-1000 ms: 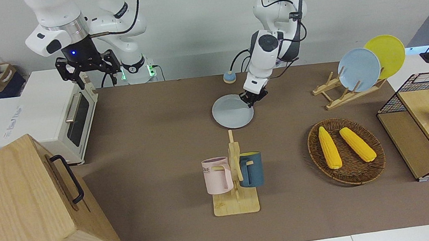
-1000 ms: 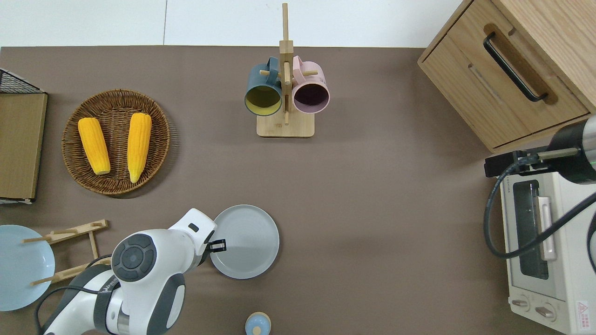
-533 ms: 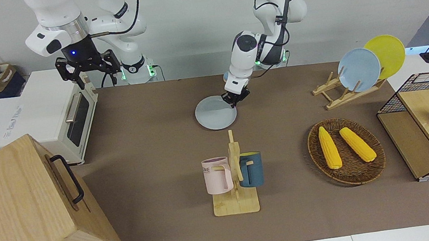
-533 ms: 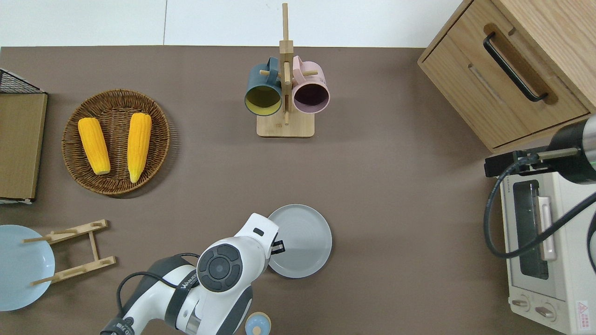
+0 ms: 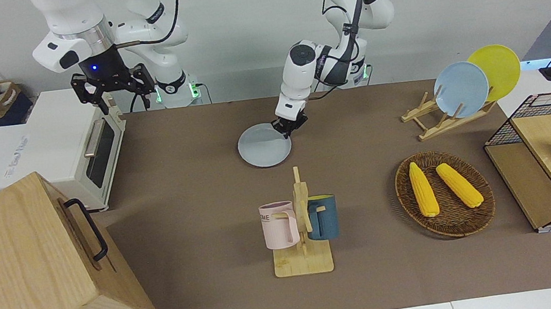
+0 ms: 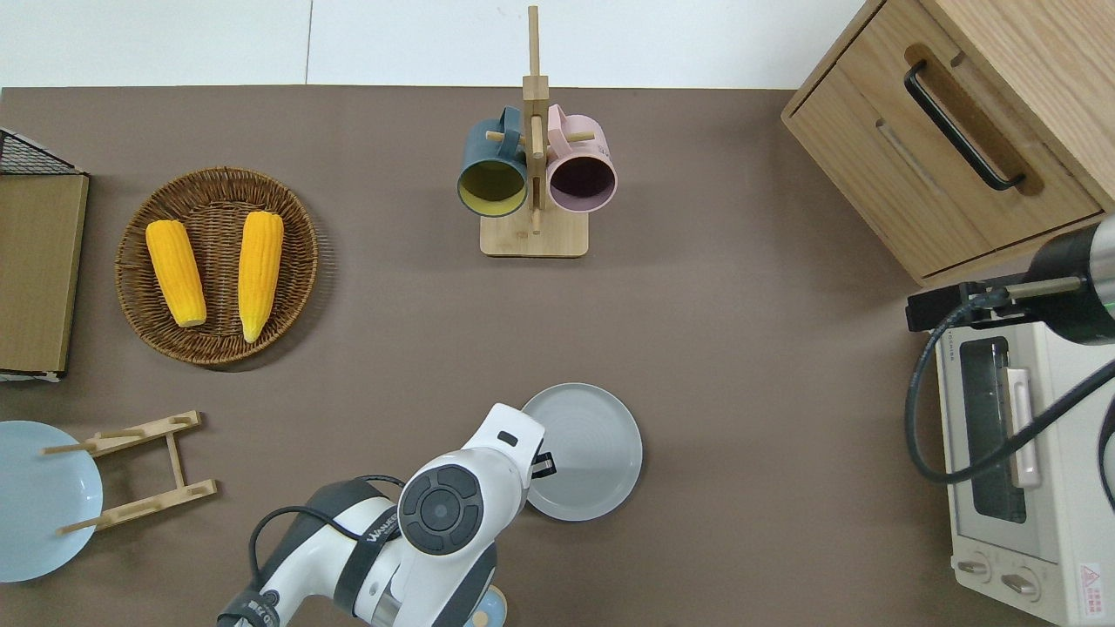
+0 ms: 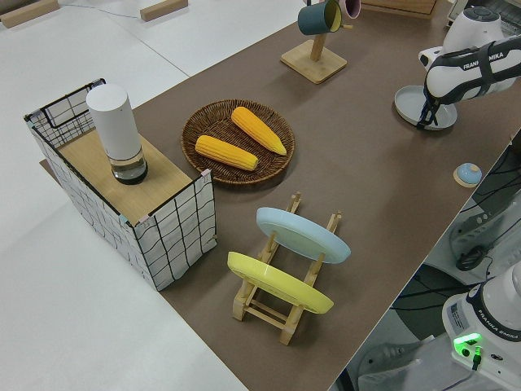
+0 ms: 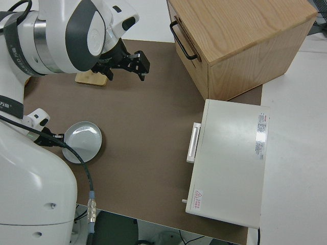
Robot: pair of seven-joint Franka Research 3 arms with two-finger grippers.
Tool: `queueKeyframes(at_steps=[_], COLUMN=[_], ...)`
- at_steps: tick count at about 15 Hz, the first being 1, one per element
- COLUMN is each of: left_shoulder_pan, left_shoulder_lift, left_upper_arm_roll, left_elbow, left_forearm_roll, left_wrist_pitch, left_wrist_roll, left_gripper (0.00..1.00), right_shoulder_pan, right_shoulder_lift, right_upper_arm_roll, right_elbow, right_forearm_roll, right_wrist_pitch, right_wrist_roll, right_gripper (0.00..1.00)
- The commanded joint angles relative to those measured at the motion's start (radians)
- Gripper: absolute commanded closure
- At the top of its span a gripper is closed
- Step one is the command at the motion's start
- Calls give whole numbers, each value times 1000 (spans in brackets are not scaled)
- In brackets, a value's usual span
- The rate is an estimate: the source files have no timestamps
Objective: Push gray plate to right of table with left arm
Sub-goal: 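Push the gray plate with the left gripper across the table toward the toaster oven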
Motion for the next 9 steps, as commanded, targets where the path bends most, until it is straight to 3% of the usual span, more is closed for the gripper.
queueKeyframes(at_steps=[1, 9], left_shoulder_pan=[-47, -100], left_shoulder_lift=[69, 135], left_upper_arm_roll=[-1, 1], left_elbow=[53, 116], left_forearm_roll=[6, 6], left_wrist_pitch=[21, 55], left_wrist_roll=[-68, -133], left_gripper=[1000, 1000], right_shoulder_pan=[-3, -3], right_shoulder_lift=[-4, -4], right_upper_arm_roll=[-1, -1], right_elbow=[5, 5], right_forearm_roll=[22, 22], right_wrist_pitch=[-12, -12], right_wrist_roll=[-1, -1], right_gripper=[17, 17])
